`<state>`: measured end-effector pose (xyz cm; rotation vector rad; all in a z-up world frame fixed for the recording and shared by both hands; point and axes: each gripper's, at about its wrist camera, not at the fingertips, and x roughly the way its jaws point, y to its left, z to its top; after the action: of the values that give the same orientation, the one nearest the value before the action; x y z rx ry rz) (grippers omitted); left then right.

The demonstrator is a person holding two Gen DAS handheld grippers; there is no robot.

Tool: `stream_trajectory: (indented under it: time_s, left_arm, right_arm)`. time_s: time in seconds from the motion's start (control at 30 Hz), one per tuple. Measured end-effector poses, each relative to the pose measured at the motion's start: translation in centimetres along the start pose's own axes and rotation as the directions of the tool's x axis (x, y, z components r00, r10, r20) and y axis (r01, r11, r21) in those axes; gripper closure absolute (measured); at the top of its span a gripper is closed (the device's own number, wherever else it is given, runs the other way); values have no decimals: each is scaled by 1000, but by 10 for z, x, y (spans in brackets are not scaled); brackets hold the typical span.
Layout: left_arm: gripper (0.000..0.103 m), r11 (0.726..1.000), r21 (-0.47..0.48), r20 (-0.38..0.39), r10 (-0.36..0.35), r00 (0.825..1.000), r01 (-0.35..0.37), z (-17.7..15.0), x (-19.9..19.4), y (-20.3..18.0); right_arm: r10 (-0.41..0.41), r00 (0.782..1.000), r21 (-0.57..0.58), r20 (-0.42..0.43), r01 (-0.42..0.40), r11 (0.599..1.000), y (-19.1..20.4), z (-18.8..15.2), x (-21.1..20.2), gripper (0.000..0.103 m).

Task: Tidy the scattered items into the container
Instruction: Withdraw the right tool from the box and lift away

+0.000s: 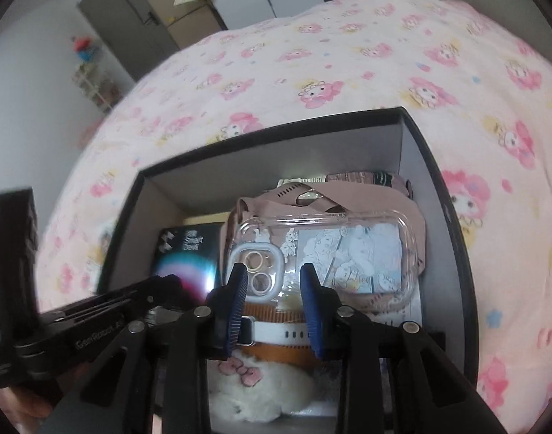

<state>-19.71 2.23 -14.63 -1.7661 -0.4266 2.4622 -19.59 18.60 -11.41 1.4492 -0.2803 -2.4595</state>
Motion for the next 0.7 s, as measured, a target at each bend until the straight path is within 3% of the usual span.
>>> stream_trajectory:
  time_s: [0.1,0.17,0.3,0.47,0.6,0.7]
  left_arm:
    - [83,1000,18,-28,2,1000,-2,-8,5,-3]
    - [83,999,28,-42,22,999,-21,-12,9,-3]
    - [83,1000,-6,-49,7,999,-7,-15,8,2]
    - [83,999,43,45,-19,999,17,-21,-18,-10]
    - [83,998,48,30,-52,998,50,-27,-21,-12]
    - [83,998,54,-13,-10,1000,11,-27,-6,-15]
  right_arm:
    - [-96,992,-38,-82,93,995,4,-8,16,76]
    - [-93,986,-21,-136,91,996,0,-12,23,76]
    - [-94,983,-29,-156,91,995,1,-12,25,76]
    - [-81,992,-51,-93,76,996,6,-13,13,76]
    - [-94,989,-50,-115,89,995,7,-11,20,76]
    - [-120,979,-53,-167,112,992,6,-16,31,76]
